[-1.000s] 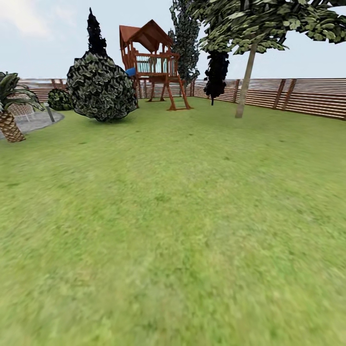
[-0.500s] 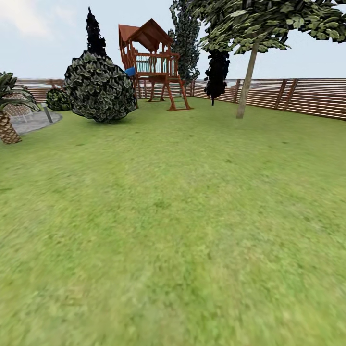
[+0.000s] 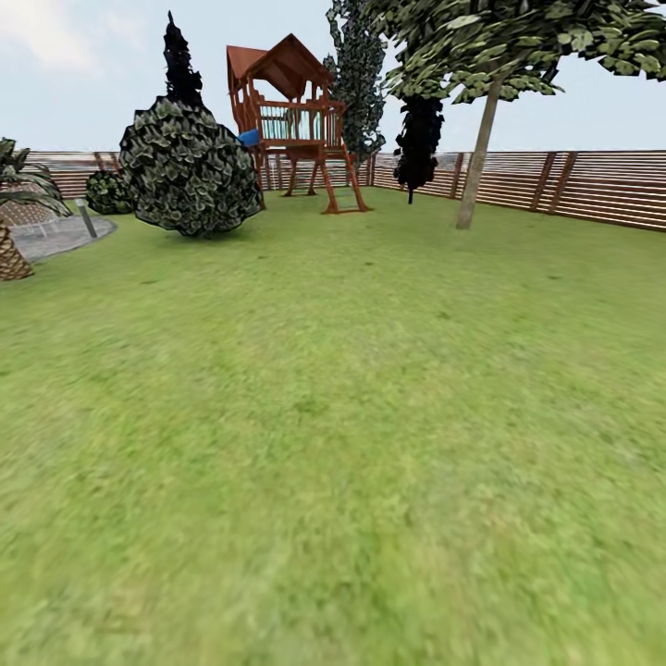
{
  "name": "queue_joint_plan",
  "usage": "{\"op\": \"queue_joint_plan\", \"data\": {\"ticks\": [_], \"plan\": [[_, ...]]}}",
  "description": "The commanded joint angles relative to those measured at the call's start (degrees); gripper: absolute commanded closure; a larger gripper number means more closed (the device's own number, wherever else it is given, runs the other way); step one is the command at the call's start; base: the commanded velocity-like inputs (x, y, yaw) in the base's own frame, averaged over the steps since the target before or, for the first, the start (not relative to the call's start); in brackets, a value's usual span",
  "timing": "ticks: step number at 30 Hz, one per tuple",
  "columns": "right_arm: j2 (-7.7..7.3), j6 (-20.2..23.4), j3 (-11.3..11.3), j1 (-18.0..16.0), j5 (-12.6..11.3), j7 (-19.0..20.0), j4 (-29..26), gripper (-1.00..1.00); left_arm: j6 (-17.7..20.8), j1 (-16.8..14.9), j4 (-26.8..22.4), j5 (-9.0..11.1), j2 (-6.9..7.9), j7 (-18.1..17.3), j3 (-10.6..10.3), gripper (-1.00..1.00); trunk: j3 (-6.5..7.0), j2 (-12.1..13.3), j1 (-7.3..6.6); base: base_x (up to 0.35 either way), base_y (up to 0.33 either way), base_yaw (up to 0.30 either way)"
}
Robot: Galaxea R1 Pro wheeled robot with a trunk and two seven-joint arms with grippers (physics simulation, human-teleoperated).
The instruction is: Take the three Easter eggs out of the wicker basket on the lawn in the garden, then place them on the lawn next to a single tree (choose any tree) so that all three eggs are next to the same tree and none are left in the basket.
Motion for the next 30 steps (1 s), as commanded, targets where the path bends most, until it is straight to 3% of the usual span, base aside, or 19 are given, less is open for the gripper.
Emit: {"op": "queue_joint_plan", "data": {"ticks": [1, 30], "plan": [[0.02, -0.2, 0.0, 0.0, 0.3, 0.1, 0.0, -1.0, 0.0, 0.0, -0.1, 0.1, 0.0, 0.0, 0.0, -1.0, -0.04, 0.0, 0.03, 0.32, 0.0, 0.0], [0.17, -0.2, 0.0, 0.0, 0.3, 0.1, -0.1, -1.0, 0.0, 0.0, -0.1, 0.1, 0.01, 0.0, 0.0, -1.0, -0.04, 0.0, 0.03, 0.32, 0.0, 0.0]]}}
